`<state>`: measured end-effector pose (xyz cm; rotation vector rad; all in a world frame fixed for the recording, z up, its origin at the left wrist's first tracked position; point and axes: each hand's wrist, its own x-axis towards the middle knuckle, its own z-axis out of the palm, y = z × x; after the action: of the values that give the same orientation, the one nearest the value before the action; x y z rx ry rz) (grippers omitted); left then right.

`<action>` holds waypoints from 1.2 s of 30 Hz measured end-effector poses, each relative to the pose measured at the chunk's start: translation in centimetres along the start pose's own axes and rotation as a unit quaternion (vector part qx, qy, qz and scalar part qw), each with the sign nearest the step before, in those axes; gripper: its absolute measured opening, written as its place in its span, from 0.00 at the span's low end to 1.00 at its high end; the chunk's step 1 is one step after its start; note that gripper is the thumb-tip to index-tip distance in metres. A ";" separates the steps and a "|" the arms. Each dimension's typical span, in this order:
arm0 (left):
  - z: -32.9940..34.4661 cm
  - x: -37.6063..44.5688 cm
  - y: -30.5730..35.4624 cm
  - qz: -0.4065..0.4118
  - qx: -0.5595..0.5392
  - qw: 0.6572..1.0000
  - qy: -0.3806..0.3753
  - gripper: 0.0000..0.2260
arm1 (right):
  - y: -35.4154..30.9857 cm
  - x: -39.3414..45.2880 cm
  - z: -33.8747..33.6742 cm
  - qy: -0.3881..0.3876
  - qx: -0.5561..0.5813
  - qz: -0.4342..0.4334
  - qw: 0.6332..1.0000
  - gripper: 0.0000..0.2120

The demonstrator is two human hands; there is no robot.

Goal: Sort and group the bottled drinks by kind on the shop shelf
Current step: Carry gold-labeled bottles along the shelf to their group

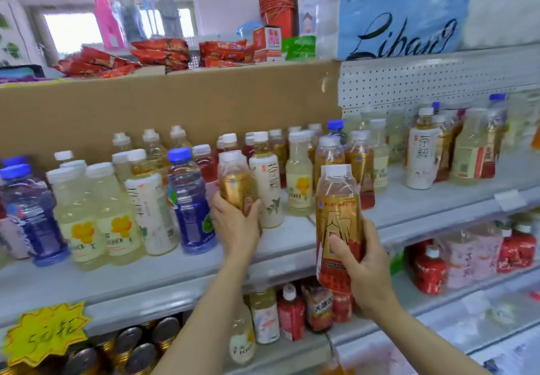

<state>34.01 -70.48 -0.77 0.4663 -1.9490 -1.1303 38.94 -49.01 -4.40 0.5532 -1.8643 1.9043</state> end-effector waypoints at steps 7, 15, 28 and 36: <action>0.8 -4.3 3.8 0.071 -0.129 0.988 0.052 0.29 | 1.9 2.9 -6.1 0.017 0.006 -0.014 1.000 0.28; 7.3 -6.7 6.9 0.093 -0.187 0.977 -0.042 0.28 | 2.8 5.8 -8.5 0.053 0.007 -0.019 0.998 0.31; 16.8 -10.4 9.4 0.092 -0.223 0.963 -0.118 0.30 | 5.1 9.9 -14.9 0.098 -0.027 -0.040 0.994 0.33; 23.9 -12.7 13.9 0.098 -0.216 0.967 -0.096 0.30 | 7.2 14.2 -21.8 0.053 -0.038 -0.064 0.996 0.31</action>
<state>23.69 -41.82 -1.25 -0.0709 -1.7881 -1.4599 23.32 -27.04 -3.05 0.5227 -1.7812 1.7380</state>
